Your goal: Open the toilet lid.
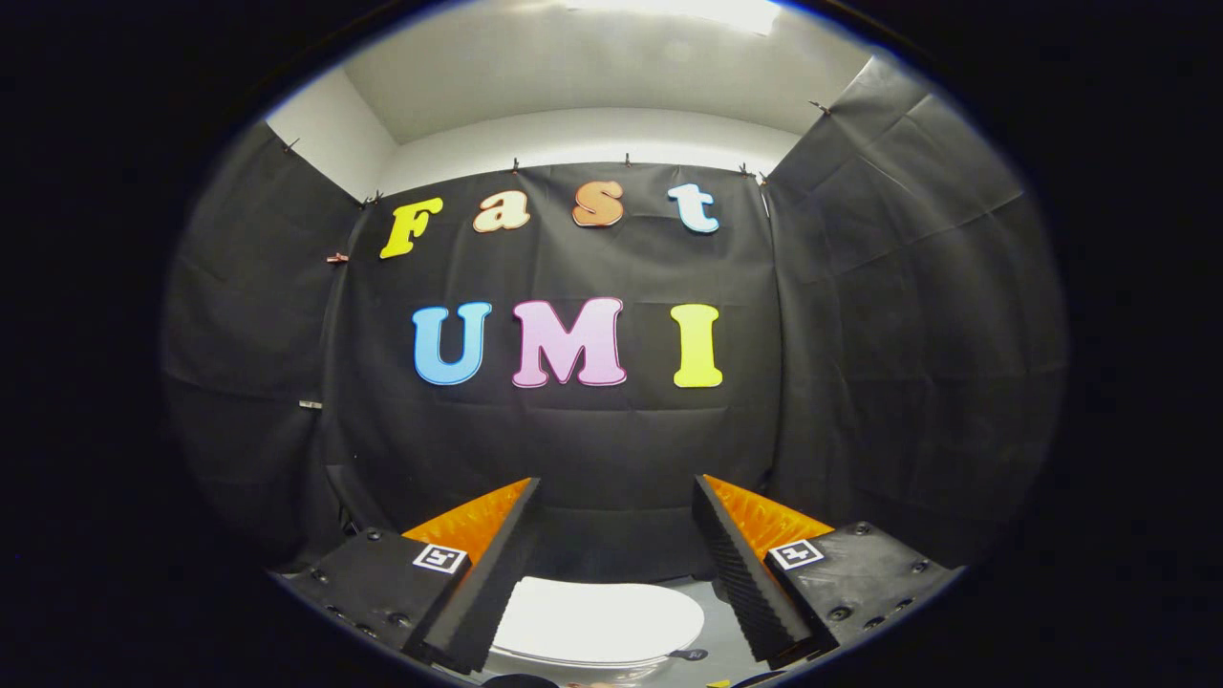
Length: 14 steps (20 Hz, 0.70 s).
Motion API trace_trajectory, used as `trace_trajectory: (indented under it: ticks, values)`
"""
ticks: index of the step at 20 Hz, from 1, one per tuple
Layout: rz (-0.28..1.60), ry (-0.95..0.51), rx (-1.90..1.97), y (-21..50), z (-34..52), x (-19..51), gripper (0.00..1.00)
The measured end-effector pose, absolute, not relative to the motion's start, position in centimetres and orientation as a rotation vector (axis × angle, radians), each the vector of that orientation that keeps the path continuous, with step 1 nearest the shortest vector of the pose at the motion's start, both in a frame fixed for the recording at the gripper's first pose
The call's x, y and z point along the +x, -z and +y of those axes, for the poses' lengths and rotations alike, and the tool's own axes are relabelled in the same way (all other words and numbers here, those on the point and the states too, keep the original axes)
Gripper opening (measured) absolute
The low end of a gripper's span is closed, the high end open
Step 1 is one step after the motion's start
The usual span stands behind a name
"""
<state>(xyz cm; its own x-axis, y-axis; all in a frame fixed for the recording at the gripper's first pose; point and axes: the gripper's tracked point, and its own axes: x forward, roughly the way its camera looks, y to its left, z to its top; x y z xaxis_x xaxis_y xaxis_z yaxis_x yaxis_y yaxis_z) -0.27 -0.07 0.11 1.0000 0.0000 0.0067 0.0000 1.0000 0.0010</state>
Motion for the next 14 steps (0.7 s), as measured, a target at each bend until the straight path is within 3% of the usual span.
trace_trajectory:
  ticks: [14]
  values:
    - [0.039, 0.103, 0.074, 2.2, -6.3, 1.7, 0.99]
